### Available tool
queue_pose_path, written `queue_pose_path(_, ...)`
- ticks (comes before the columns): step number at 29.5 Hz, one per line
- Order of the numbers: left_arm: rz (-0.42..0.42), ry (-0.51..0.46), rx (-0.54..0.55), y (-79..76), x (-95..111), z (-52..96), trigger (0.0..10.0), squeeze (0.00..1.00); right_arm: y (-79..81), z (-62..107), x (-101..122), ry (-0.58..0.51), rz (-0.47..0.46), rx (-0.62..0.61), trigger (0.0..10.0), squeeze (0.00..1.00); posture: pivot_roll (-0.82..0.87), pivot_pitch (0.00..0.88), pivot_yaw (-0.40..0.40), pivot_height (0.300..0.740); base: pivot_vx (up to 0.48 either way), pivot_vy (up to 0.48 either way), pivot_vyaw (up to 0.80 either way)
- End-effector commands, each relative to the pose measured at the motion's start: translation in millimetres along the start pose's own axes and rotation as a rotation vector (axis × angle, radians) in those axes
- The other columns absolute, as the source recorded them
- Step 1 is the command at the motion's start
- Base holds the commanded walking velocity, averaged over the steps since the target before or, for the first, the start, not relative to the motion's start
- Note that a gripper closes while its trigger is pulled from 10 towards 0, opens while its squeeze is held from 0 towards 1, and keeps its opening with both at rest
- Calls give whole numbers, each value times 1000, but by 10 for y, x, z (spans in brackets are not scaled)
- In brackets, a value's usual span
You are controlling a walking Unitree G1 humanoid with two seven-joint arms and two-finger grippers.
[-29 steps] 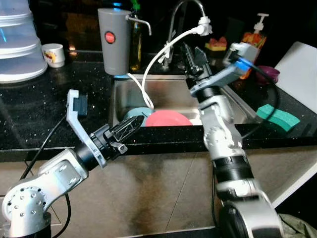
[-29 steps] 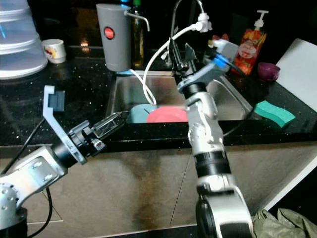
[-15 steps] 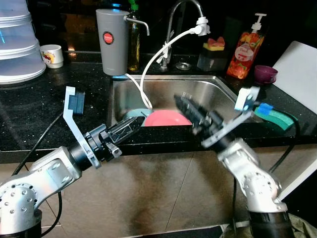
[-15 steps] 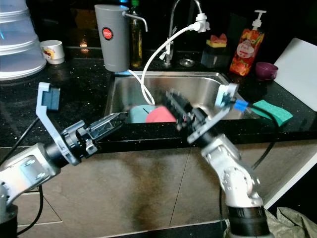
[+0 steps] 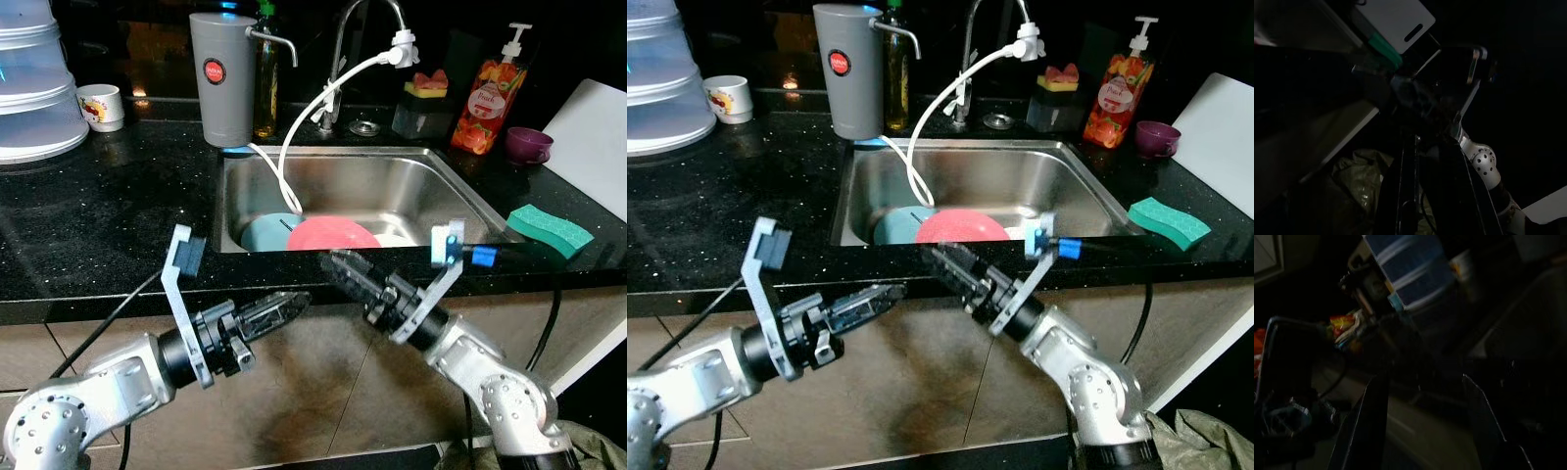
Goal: Kitchen organization
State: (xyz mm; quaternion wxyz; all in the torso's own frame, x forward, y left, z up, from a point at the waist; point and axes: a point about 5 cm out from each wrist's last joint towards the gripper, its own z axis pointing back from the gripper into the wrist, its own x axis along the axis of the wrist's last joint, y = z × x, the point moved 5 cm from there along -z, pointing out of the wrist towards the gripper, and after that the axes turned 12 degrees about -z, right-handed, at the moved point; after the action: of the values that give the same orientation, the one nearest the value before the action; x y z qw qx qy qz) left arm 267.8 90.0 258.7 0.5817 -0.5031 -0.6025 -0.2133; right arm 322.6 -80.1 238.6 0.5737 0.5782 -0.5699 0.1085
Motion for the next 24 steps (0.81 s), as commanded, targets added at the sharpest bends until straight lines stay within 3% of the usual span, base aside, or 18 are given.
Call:
queue_pose_path(1,10,71,20,21,-188,53,10000,0,-56,131,-203,77,-34,-8,10000,0,120,202,-89,740,0,0,0)
queue_pose_path(7,-68,279,83,79,-655,171,10000,0,-86,395,-652,207,-110,-22,10000,0,118,205,-89,740,0,0,0)
queue_pose_path(9,-120,355,121,132,-817,204,10000,0,-169,477,-791,244,-113,-67,10000,0,118,205,-89,740,0,0,0)
queue_pose_path(11,-120,355,121,132,-817,204,10000,0,-169,477,-791,244,-113,-67,10000,0,118,205,-89,740,0,0,0)
queue_pose_path(12,-156,389,166,216,-900,228,10000,0,-266,552,-892,273,-100,-116,10000,0,117,206,-86,740,0,0,0)
queue_pose_path(18,-232,448,217,330,-1028,288,10000,0,-404,658,-1003,304,-78,-183,10000,0,116,204,-84,740,0,0,0)
queue_pose_path(21,-322,524,258,434,-1186,378,10000,0,-605,779,-1091,328,-22,-292,10000,0,116,204,-83,740,0,0,0)
queue_pose_path(22,-322,524,258,434,-1186,378,10000,0,-605,779,-1091,328,-22,-292,10000,0,116,204,-83,740,0,0,0)
queue_pose_path(23,-374,567,304,537,-1276,442,10000,0,-740,861,-1143,343,29,-369,10000,0,117,203,-81,740,0,0,0)
queue_pose_path(24,-374,567,304,537,-1276,442,10000,0,-740,861,-1143,343,29,-369,10000,0,117,203,-81,740,0,0,0)
